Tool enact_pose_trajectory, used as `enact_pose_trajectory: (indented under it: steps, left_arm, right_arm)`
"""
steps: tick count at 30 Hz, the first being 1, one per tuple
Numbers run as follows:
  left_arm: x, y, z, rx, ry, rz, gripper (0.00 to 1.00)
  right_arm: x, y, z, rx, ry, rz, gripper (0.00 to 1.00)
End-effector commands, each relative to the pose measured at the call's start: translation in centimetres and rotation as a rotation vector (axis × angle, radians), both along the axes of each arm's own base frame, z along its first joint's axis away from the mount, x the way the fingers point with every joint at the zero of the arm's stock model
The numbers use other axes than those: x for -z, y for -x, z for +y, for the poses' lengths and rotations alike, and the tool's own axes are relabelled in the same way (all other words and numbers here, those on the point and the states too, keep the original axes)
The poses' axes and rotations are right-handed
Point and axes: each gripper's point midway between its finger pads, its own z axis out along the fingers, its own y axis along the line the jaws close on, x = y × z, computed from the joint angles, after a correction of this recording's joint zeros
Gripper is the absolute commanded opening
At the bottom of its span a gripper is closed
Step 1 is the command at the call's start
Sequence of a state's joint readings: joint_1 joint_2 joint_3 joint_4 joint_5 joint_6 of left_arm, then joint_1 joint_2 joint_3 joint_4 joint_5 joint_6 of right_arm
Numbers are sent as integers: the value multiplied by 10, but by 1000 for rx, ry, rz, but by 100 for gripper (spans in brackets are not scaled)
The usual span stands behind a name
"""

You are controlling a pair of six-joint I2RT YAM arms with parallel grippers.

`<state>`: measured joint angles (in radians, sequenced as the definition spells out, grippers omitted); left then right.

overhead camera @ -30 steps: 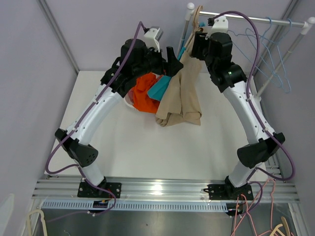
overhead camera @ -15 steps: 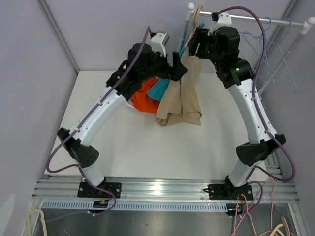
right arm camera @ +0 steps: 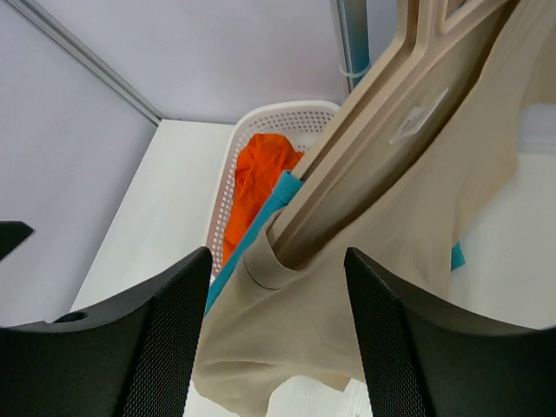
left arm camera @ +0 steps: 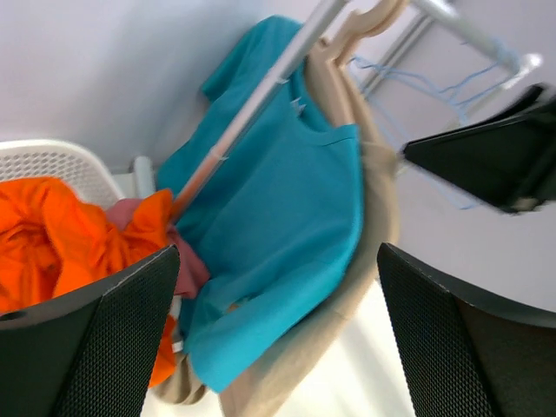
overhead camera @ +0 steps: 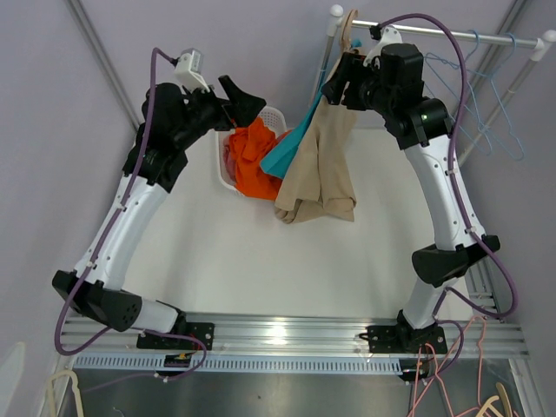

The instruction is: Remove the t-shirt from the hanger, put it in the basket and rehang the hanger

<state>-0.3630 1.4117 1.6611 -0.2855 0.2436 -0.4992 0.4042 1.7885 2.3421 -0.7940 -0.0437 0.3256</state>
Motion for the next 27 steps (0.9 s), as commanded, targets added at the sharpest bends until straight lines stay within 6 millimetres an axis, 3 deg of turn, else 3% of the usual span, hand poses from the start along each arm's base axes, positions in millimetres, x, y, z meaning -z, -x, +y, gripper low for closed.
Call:
enact_pose_trajectory:
  steps: [1, 6, 13, 22, 26, 27]
  left_arm:
    - [-29, 16, -6, 66, 74, -72, 100]
    - [-29, 17, -6, 66, 71, -72, 99]
    - [-25, 16, -4, 63, 55, -72, 99]
    - [-21, 16, -8, 80, 61, -65, 99]
    - [-22, 17, -8, 86, 62, -70, 100]
    - [-23, 17, -8, 86, 63, -71, 99]
  right_arm:
    - [6, 3, 2, 0, 5, 39, 67]
    - [20, -4, 5, 6, 23, 64, 67]
    - [33, -10, -5, 67, 78, 92, 66]
    - [19, 1, -32, 191, 153, 58, 66]
    - [21, 2, -41, 231, 189, 61, 59]
    - [24, 1, -41, 234, 197, 66, 46]
